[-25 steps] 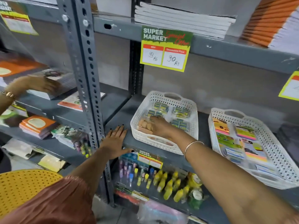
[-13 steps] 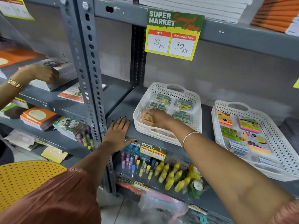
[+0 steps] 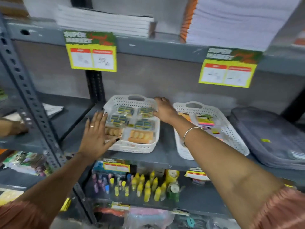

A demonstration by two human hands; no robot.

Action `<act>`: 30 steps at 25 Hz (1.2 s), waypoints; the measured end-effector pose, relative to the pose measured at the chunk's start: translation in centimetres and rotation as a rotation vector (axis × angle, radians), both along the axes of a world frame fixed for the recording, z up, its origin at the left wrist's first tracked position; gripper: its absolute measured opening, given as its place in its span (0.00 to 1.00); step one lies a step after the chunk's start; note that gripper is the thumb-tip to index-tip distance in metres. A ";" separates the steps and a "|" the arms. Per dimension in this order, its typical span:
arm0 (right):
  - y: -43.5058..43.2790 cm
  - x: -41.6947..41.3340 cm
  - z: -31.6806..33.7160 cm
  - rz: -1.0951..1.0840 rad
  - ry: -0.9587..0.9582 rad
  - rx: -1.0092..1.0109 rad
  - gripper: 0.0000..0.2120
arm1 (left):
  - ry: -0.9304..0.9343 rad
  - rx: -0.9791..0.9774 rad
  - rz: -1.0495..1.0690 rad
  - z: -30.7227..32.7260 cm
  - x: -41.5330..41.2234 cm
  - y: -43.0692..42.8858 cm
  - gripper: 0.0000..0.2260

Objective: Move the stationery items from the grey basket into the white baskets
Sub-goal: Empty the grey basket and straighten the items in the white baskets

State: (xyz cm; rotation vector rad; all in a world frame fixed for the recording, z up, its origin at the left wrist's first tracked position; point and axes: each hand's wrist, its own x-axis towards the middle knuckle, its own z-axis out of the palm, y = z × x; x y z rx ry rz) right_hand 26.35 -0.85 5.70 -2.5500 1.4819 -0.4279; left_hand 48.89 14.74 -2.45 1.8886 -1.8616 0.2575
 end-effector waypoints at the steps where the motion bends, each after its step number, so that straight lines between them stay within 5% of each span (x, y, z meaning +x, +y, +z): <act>1: -0.7 -3.1 0.5 -0.038 0.002 -0.018 0.31 | 0.012 -0.039 -0.050 1.2 -3.2 -1.3 0.43; 14: -7.3 -39.5 -2.9 -0.459 0.244 0.124 0.28 | -0.322 0.125 -0.643 0.7 -40.9 -11.2 0.41; 21: -7.1 -50.6 -6.2 -0.685 0.521 0.384 0.31 | -0.411 0.256 -0.723 -0.2 -45.8 -13.3 0.41; 26: -7.3 -52.1 -7.1 -0.638 0.613 0.436 0.14 | -0.417 0.276 -0.807 -0.3 -47.8 -14.7 0.40; 30: -7.1 -52.4 -7.4 -0.656 0.610 0.449 0.17 | -0.372 0.323 -0.826 -0.4 -48.4 -15.1 0.39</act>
